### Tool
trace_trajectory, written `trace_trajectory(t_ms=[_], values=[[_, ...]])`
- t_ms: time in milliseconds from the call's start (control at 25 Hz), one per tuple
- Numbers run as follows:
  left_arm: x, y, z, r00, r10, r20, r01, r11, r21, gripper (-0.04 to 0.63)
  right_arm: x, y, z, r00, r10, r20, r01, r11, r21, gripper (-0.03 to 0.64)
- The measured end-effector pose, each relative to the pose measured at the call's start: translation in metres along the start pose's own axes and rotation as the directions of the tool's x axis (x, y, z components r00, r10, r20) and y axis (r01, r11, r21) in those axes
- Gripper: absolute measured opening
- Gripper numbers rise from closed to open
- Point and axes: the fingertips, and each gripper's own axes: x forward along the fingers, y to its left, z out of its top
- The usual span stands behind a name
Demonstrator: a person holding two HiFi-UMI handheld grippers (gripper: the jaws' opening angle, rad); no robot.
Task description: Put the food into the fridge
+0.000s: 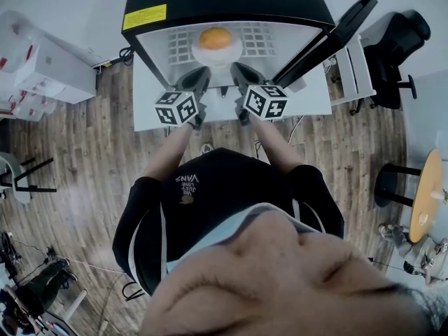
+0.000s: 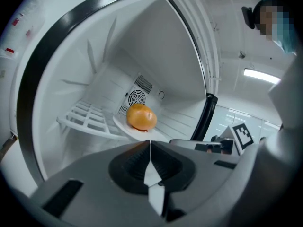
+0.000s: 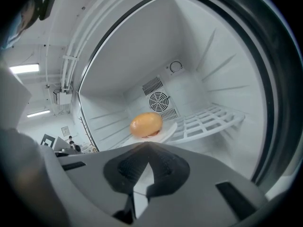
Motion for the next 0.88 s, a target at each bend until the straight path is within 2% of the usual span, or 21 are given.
trace_trajectory(t_ms=[880], values=[[0.015,0.017,0.010,1.000,-0.021,-0.013,0.020,0.999,-0.038,0.021,0.020,-0.008,0.008,1.000,-0.026,0.008,0.025,1.000,0.014,0.012]])
